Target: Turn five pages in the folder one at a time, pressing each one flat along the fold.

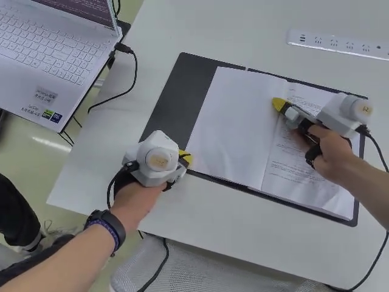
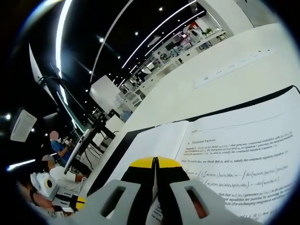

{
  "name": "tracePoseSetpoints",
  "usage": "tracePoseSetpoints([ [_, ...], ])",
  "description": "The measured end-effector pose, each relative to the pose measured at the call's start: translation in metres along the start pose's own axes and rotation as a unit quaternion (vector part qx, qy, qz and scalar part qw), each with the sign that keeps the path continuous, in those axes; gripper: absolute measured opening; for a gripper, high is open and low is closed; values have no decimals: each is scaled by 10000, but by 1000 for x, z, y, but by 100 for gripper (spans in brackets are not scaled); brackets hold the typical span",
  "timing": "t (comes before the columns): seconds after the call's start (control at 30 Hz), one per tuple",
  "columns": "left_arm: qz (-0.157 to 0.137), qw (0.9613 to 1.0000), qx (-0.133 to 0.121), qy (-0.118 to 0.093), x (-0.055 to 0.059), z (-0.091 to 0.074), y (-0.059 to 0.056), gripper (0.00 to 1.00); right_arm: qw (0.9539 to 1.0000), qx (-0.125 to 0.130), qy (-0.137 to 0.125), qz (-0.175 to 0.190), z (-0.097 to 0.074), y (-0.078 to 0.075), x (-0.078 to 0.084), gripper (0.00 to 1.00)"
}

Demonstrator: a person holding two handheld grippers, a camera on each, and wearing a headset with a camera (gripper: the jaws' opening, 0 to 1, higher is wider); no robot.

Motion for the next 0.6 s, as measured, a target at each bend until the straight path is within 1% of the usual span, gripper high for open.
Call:
tracePoseSetpoints([
  [0.2,-9,10000,-2,6,0,0,0,0,9999,-136,10,-4,-10,6,13,0],
  [0.33,-2,10000,0,12,0,0,0,0,9997,-216,52,-85,-14,11,20,0],
  [0.4,-53,10000,4,7,1,0,0,0,9994,-299,109,-157,-17,14,24,0],
  [0.5,-49,10000,7,7,1,0,-1,0,9988,-381,198,-227,-23,18,31,0],
  [0.6,-66,10000,9,9,0,-1,-1,0,9985,-483,207,-154,-29,19,37,0],
])
Point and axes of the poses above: the centre of the closed fingertips' face, and the gripper's own axes: z roughly forward along the fingers, y roughly to its left, x roughly out of its underside, the point moved 3 cm from there along -z, roughly backward along the fingers, and after that the axes turned 8 degrees about y, right-handed, at the moved point
